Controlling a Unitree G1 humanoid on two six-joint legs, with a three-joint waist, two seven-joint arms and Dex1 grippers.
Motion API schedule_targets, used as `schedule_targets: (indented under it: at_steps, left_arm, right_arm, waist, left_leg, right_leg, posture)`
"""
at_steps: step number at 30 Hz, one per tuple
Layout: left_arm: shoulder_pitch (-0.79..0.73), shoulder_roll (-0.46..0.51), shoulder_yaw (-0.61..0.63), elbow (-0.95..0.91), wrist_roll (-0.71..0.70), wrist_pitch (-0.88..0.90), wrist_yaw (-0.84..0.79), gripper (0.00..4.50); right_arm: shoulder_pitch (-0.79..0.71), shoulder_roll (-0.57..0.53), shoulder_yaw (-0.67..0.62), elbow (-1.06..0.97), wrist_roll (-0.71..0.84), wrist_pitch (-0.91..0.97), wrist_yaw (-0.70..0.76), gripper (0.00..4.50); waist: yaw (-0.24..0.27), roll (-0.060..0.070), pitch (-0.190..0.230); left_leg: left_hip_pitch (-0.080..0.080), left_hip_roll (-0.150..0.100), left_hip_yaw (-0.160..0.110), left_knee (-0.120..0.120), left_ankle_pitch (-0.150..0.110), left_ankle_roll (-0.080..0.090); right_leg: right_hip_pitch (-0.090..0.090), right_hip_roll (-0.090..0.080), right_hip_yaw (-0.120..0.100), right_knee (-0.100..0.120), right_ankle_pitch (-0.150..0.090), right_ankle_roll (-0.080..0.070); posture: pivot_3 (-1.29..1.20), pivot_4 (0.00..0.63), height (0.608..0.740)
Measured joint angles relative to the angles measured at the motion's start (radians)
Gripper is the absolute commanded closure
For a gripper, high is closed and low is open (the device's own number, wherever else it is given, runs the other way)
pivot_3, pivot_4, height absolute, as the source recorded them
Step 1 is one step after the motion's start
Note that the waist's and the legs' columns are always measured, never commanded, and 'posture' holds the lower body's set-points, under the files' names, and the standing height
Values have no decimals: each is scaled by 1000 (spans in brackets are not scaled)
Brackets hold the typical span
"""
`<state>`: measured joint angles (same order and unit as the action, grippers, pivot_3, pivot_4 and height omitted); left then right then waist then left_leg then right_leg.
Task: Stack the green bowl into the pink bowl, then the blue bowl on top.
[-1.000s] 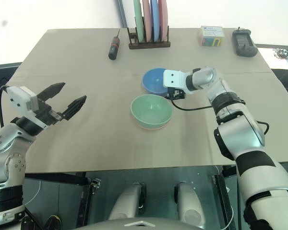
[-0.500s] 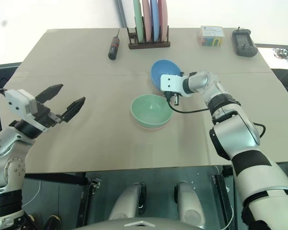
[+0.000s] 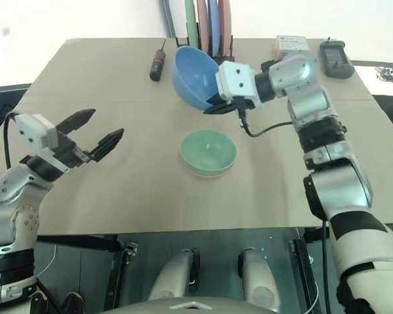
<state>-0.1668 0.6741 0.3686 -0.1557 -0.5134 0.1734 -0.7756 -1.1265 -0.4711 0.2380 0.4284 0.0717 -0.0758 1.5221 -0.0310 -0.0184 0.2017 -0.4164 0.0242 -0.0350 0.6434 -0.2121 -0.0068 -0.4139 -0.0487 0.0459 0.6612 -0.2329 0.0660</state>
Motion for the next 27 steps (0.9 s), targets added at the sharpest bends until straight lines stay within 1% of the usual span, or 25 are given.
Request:
schedule_targets:
  at_steps: [1,3,4,5,6,8,12,14,18,20,22,24,27]
  left_arm:
    - [-6,1,-7,10,0,2,-8,0]
    - [-22,1,-33,22,0,8,-28,0]
    - [-26,1,-36,23,0,8,-30,0]
    - [-33,1,-42,24,0,8,-34,0]
    - [-48,1,-52,31,0,8,-39,0]
    - [-63,1,-62,43,0,10,-49,0]
    - [-65,7,-63,53,0,27,-58,0]
    - [-65,10,-63,54,0,48,-54,0]
    - [-54,19,-62,46,-1,91,-46,0]
    - [-9,24,-44,17,-3,111,-43,0]
    - [45,26,-20,-16,-13,123,-44,0]
    - [125,31,18,-66,-24,138,-45,0]
    - [185,34,58,-113,-40,152,-45,0]
  right_arm:
    - [28,-14,7,-52,14,39,14,4357]
    - [77,-45,23,-179,39,135,30,3778]
    - [81,-49,23,-197,45,146,31,3642]
    - [86,-57,23,-229,53,166,31,3316]
    - [94,-74,23,-280,62,202,30,2888]
    - [119,-100,28,-340,72,243,36,2292]
    - [162,-120,37,-392,89,297,36,857]
    - [164,-119,33,-399,94,318,0,27]
    - [180,-130,-25,-401,115,348,-75,27]
    - [234,-149,-93,-401,170,356,-97,27]
    - [310,-182,-151,-406,216,361,-98,27]
    - [427,-251,-222,-409,273,400,-90,27]
    - [529,-291,-310,-409,321,425,-113,27]
  waist:
    - [-1,0,0]
    - [-6,0,0]
    - [-8,0,0]
    - [-10,0,0]
    - [-11,0,0]
    - [-9,0,0]
    - [-9,0,0]
    - [-10,0,0]
    - [-9,0,0]
    - [-6,-1,-1]
    - [-3,-1,-1]
    - [2,-1,0]
    - [1,-1,0]
  left_leg:
    - [0,0,0,0,0,0]
    - [0,0,0,1,0,0]
    - [0,0,1,1,0,0]
    - [0,0,1,1,0,0]
    - [1,0,1,1,0,0]
    - [1,0,0,1,0,0]
    - [0,0,1,2,0,0]
    - [0,0,1,2,0,0]
    - [0,0,1,2,0,0]
    - [0,0,1,2,0,0]
    - [-1,0,1,1,0,0]
    - [-1,-1,1,0,0,0]
    - [0,0,1,1,0,0]
  right_leg:
    - [0,0,0,0,0,0]
    - [0,0,0,1,0,0]
    - [0,0,1,1,0,0]
    - [0,0,1,1,0,0]
    - [0,1,1,1,0,0]
    - [0,1,0,1,0,0]
    - [0,0,1,0,0,0]
    - [0,0,1,1,0,0]
    - [0,0,1,0,0,0]
    - [0,0,0,0,0,0]
    - [1,-1,0,-2,0,0]
    - [0,-2,0,-3,0,0]
    - [1,-1,0,-2,0,0]
  posture:
    - [0,150,740]
    - [0,150,740]
    - [0,150,740]
    - [0,150,740]
    - [0,150,740]
    - [0,150,740]
    - [0,150,740]
    - [0,150,740]
    - [0,150,740]
    - [0,150,740]
    - [0,150,740]
    - [0,150,740]
    - [0,150,740]
